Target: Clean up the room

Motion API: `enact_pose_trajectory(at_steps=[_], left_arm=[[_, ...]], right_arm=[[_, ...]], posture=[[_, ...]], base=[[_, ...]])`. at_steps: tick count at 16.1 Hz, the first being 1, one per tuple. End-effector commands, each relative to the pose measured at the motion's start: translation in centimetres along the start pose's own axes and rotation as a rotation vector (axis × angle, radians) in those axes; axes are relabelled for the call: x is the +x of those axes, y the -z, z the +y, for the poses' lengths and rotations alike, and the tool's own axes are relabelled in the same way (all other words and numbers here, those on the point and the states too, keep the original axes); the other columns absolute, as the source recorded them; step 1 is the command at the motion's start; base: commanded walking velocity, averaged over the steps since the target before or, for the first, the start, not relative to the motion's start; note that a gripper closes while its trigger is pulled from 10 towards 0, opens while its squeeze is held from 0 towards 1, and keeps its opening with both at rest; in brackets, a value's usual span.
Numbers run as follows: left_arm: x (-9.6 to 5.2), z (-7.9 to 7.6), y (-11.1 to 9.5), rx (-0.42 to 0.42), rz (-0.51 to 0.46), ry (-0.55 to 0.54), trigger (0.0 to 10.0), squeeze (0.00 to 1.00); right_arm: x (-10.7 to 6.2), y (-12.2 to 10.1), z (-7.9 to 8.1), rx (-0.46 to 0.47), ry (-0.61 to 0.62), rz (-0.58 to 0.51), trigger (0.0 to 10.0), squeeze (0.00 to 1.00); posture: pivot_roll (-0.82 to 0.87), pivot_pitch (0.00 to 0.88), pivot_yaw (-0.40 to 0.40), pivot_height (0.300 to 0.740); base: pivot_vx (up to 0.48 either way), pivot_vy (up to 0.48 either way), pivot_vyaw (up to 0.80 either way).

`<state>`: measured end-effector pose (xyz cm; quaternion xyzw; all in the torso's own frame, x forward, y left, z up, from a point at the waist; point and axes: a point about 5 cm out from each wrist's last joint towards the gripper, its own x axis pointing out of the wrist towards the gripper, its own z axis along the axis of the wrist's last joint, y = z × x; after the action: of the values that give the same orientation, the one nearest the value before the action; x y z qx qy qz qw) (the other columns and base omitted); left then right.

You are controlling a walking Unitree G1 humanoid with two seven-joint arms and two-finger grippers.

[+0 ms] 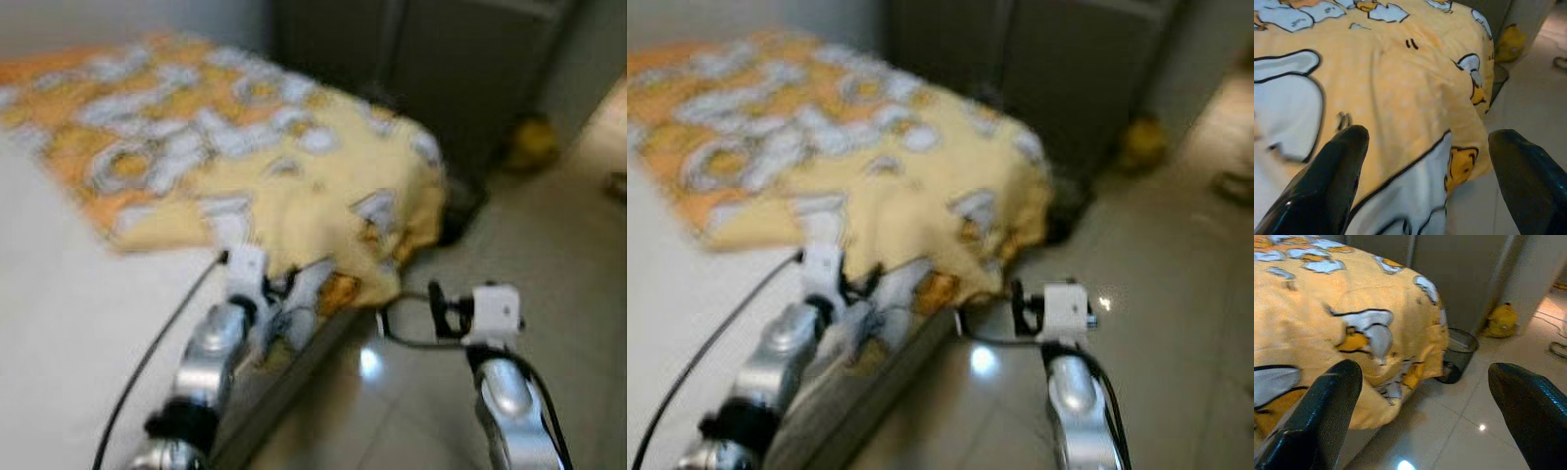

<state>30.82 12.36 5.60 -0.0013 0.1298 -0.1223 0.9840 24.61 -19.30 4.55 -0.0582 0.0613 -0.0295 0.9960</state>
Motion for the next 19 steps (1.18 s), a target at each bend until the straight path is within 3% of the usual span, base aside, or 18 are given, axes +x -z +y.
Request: enact_pose_trajectory(at_steps=[1, 5, 7, 9, 11, 13, 14, 16, 17, 19], left_arm=[[0.4, -0.2, 0.0, -0.010, 0.027, -0.034, 10.0, 0.00], [0.6, 0.2, 0.3, 0.012, 0.047, -0.068, 10.0, 0.00], [0.6, 0.8, 1.4, 0.097, 0.137, -0.128, 10.0, 0.00], [0.6, 0.5, 2.9, 0.061, 0.237, -0.136, 10.0, 0.00], [0.6, -0.9, 4.3, 0.001, 0.266, -0.106, 10.0, 0.00], [0.6, -2.4, 5.5, -0.095, 0.255, -0.093, 10.0, 0.00], [0.7, -2.3, 5.4, -0.084, 0.228, -0.119, 10.0, 0.00], [1.0, -1.8, 4.5, -0.025, 0.174, -0.167, 10.0, 0.00], [1.2, -1.0, 4.3, 0.032, 0.173, -0.228, 10.0, 0.00], [0.8, 1.5, 4.2, 0.043, 0.166, -0.377, 10.0, 0.00]], right_arm=[[0.4, -0.4, -0.5, -0.036, -0.014, 0.002, 10.0, 0.00], [0.4, 0.1, -0.3, -0.030, -0.043, 0.033, 10.0, 0.00], [-0.1, 0.7, -0.1, -0.037, -0.059, 0.069, 10.0, 0.00], [-0.8, 0.9, 0.1, -0.042, -0.087, 0.083, 10.0, 0.00], [-1.9, 1.1, -0.2, -0.055, -0.126, 0.101, 10.0, 0.00], [-3.1, 1.7, 0.3, -0.062, -0.173, 0.136, 10.0, 0.00], [-4.1, 1.8, 0.9, -0.064, -0.204, 0.151, 10.0, 0.00], [-5.6, 2.1, 1.8, -0.080, -0.256, 0.166, 10.0, 0.00], [-6.2, 2.1, 2.0, -0.092, -0.274, 0.171, 10.0, 0.00], [-7.9, 2.0, 1.8, -0.105, -0.280, 0.188, 10.0, 0.00]], posture=[[0.03, 0.000, -0.035, 0.740], [0.03, 0.000, -0.037, 0.740], [0.02, 0.000, -0.044, 0.740], [0.01, 0.000, -0.058, 0.740], [0.01, 0.000, -0.107, 0.740], [0.00, 0.042, -0.141, 0.740], [-0.01, 0.078, -0.143, 0.740], [-0.03, 0.118, -0.142, 0.740], [-0.05, 0.155, -0.140, 0.740], [-0.09, 0.214, -0.137, 0.740]], base=[[0.480, 0.000, 0.60], [0.000, 0.000, 0.53], [0.000, 0.000, 0.00], [0.000, 0.000, 0.00], [0.000, 0.000, 0.00], [0.000, 0.000, 0.00], [0.000, 0.000, 0.00], [0.000, 0.000, 0.00], [0.000, 0.000, 0.00], [0.000, 0.000, 0.00]])
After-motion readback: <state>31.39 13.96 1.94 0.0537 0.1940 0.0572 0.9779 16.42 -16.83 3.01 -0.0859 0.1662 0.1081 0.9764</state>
